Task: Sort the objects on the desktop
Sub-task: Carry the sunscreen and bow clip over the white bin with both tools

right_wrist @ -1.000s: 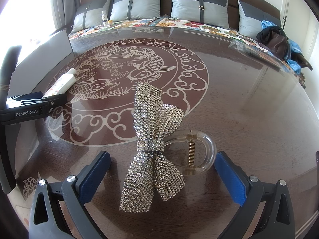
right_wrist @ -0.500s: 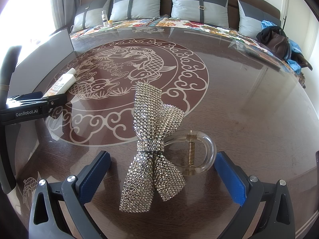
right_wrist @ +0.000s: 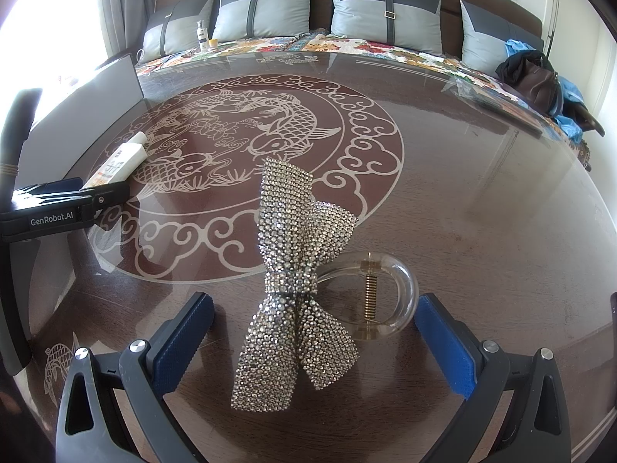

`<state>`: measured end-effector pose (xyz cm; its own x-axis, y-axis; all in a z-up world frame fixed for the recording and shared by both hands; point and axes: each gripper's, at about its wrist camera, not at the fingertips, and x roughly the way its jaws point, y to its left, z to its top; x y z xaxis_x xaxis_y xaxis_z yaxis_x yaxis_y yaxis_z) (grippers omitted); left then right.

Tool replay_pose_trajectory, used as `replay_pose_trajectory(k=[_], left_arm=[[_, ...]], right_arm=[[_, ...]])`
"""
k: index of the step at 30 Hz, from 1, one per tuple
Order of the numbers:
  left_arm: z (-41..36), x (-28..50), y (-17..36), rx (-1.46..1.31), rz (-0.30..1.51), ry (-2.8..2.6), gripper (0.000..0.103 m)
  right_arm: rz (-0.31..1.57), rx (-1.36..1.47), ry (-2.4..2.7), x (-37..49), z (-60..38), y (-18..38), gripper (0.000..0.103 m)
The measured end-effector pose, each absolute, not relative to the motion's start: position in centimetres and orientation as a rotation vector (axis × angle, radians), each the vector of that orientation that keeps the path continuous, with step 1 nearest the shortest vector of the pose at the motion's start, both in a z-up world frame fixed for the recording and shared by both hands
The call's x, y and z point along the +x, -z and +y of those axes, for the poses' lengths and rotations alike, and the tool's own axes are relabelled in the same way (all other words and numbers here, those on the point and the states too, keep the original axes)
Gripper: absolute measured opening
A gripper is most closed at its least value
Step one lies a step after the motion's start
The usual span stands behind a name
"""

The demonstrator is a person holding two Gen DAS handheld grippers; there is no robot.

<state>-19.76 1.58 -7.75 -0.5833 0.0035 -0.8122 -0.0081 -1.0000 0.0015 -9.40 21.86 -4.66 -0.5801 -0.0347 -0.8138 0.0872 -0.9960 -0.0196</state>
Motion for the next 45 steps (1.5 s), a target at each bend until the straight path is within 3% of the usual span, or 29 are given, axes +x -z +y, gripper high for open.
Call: replay_pose_trajectory(k=[6, 10, 14, 15, 16, 17, 18, 19, 22, 30, 39, 45], left_arm=[[1.6, -19.8, 7.7, -1.453, 0.011, -2.777, 0.103], [1.9, -22.0, 7.3, -1.702, 0.071, -2.565, 0.103], [2.6, -23.4, 7.2, -1.781, 0.128, -2.461, 0.103], [3.0, -23.2, 7.1, -1.749, 0.157, -2.461, 0.097], [3.3, -23.0, 6.7, -1.698, 0.162, -2.454, 0.079], [3.7, -22.7, 6.4, -1.657, 0.183, -2.455, 0.069], [4.1, -22.4, 6.1, -1.629, 0.208, -2.449, 0.051], [4.4, -22.2, 5.9, -1.617, 0.205, -2.422, 0.05], [5.1, -20.7, 4.8, -1.545, 0.251, -2.439, 0.05], [1.4, -17.0, -0.7, -1.389, 0.151, -2.544, 0.05], [-11.9, -12.1, -9.2, -1.266, 0.103, -2.854, 0.05], [-22.1, -9.4, -9.6, -1.367, 0.045, -3.027, 0.05]], right_arm=[[0.097, 1.438, 2.709, -9.7, 21.9, 4.7, 0.103], [0.159, 1.658, 2.494, -11.8, 21.9, 4.1, 0.103], [0.077, 1.819, 2.362, -14.3, 23.0, 3.7, 0.101], [0.051, 1.85, 2.358, -14.7, 23.2, 3.6, 0.097], [0.031, 1.863, 2.358, -15.1, 23.4, 3.4, 0.093], [0.035, 1.858, 2.363, -15.2, 23.3, 3.0, 0.08], [0.058, 1.844, 2.366, -15.3, 23.0, 2.7, 0.054], [0.074, 1.838, 2.355, -15.3, 22.7, 2.4, 0.049], [0.106, 1.831, 2.351, -14.8, 21.9, 1.5, 0.049], [0.19, 1.702, 2.336, -14.3, 19.0, -3.9, 0.049], [0.273, 1.45, 2.266, -15.0, 7.2, -10.4, 0.049], [0.271, 1.253, 2.143, -14.5, -5.6, -14.4, 0.049]])
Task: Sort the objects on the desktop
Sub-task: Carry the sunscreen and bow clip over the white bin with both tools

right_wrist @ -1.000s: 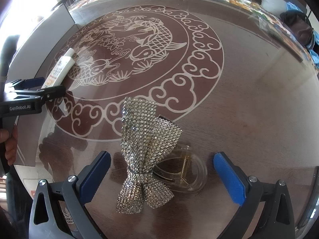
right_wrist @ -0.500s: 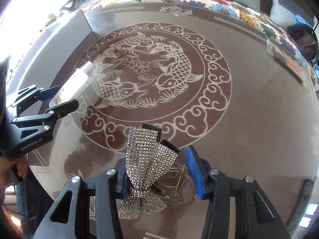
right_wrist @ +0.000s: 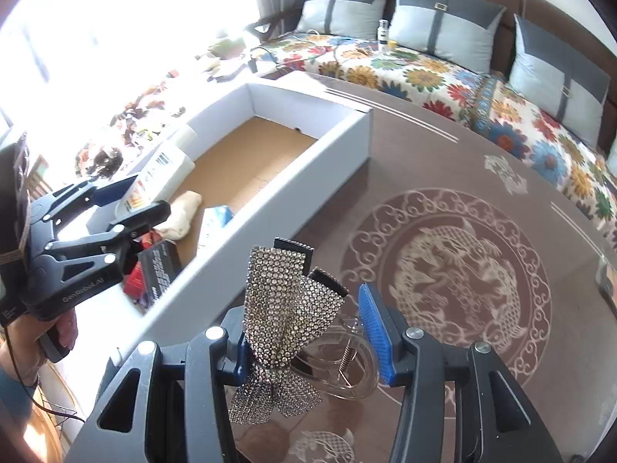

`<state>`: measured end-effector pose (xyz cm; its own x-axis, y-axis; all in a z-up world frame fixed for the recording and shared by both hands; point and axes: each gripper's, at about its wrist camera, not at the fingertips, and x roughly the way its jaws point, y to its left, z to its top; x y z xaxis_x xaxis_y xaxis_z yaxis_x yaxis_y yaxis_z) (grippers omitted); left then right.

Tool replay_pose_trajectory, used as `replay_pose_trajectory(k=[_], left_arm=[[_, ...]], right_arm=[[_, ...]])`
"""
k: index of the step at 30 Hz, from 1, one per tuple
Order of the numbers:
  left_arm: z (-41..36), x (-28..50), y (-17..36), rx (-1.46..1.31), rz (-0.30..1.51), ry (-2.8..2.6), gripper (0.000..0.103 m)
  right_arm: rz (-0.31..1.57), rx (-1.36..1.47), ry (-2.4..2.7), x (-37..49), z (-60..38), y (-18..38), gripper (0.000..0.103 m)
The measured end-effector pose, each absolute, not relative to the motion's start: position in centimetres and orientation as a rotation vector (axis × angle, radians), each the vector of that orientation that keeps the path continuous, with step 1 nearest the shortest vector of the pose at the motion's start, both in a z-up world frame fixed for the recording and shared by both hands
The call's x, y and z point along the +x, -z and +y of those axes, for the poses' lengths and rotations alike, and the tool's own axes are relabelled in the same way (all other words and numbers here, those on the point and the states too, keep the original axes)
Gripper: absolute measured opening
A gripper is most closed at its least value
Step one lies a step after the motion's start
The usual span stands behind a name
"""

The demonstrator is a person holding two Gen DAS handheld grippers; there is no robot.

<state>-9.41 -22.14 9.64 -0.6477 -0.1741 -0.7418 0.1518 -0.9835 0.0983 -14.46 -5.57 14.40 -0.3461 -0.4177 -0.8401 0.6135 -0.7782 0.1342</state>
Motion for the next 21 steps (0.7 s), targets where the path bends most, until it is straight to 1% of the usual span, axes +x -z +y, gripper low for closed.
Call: replay_pose_trajectory(k=[6, 10, 12, 13, 14, 15, 16, 18, 21], left_arm=[[-28.0, -7.1, -6.5, 1.265, 0.036, 2.555, 0.05], [-29.3, -6.2, -4.1, 1.328, 0.055, 2.486, 0.051], [-29.6, -6.1, -3.1, 1.361, 0.05, 2.447, 0.053], [-29.5, -6.0, -2.7, 1.373, 0.046, 2.435, 0.064], [-29.5, -6.0, -2.4, 1.377, 0.043, 2.427, 0.073], [-29.4, -5.9, -2.2, 1.371, 0.036, 2.421, 0.088], [-29.1, -5.8, -2.3, 1.353, 0.024, 2.424, 0.092], [-28.6, -5.6, -2.5, 1.32, 0.007, 2.437, 0.092], [-28.4, -5.4, -3.5, 1.282, 0.08, 2.479, 0.093]], right_arm=[[0.378, 1.168, 2.015, -12.7, -17.4, -14.4, 0.049], [0.465, 1.208, 1.98, -12.4, -22.1, -11.8, 0.049], [0.469, 1.255, 1.96, -12.7, -23.0, -10.1, 0.051], [0.46, 1.292, 1.944, -13.0, -23.0, -9.2, 0.053], [0.453, 1.319, 1.947, -13.2, -23.1, -8.5, 0.062], [0.444, 1.332, 1.962, -13.3, -22.9, -8.1, 0.071], [0.432, 1.335, 1.975, -13.4, -22.6, -7.9, 0.075], [0.407, 1.342, 1.992, -13.4, -21.8, -8.1, 0.084], [0.433, 1.343, 2.015, -13.3, -20.9, -8.8, 0.089]])
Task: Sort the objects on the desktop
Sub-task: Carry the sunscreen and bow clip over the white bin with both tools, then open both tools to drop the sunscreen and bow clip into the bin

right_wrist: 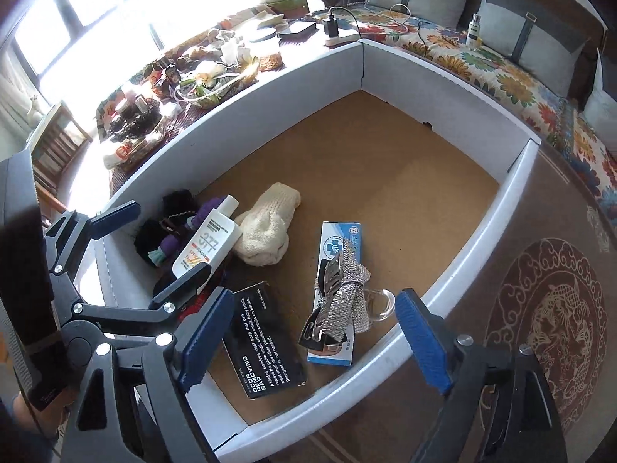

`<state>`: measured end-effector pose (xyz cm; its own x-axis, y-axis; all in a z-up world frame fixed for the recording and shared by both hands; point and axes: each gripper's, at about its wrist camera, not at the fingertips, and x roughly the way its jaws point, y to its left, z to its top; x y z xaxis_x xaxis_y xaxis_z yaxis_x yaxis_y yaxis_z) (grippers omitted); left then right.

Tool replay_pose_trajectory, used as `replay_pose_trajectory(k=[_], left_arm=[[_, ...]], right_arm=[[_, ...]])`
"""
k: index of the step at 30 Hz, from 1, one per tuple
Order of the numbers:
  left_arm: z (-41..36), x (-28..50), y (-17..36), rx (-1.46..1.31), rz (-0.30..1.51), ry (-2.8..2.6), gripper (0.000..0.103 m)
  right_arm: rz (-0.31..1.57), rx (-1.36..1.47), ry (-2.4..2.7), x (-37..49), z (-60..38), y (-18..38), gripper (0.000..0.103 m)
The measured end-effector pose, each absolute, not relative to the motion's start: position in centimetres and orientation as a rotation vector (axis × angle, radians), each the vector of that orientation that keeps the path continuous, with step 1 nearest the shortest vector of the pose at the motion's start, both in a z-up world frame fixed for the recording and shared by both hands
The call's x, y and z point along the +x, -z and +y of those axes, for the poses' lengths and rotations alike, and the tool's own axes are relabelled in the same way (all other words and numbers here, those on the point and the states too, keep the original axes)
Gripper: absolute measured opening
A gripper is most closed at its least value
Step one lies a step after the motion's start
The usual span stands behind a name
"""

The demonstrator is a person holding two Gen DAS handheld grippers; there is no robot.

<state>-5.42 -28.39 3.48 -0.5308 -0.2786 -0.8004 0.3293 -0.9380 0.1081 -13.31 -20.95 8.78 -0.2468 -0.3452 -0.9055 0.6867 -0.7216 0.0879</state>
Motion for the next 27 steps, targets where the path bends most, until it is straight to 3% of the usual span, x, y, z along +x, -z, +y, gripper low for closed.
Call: replay_pose_trajectory(k=[4, 6, 17, 23, 27], left_arm=[[-28.5, -4.8, -5.1, 1.252, 0.296, 2.556, 0.103], [-28.3, -4.4, -5.9, 1.228, 0.352, 2.571, 0.103], [-27.7, -2.2, -9.5, 1.127, 0.215, 2.538, 0.103], [-27.5, -1.1, -9.6, 1.07, 0.058, 2.369, 0.103], [-28.5, -0.4, -9.0, 1.126, 0.248, 2.441, 0.103]], right_arm=[[0.486, 1.309, 2.077, -13.1, -20.0, -10.6, 0.095], [0.503, 1.278, 2.131, -12.9, -19.5, -11.7, 0.098], [0.382, 1.216, 2.267, -11.9, -18.6, -15.0, 0.101], [0.428, 1.141, 2.315, -11.3, -18.8, -15.5, 0.101], [0.438, 1.127, 2.318, -11.0, -19.0, -15.5, 0.101]])
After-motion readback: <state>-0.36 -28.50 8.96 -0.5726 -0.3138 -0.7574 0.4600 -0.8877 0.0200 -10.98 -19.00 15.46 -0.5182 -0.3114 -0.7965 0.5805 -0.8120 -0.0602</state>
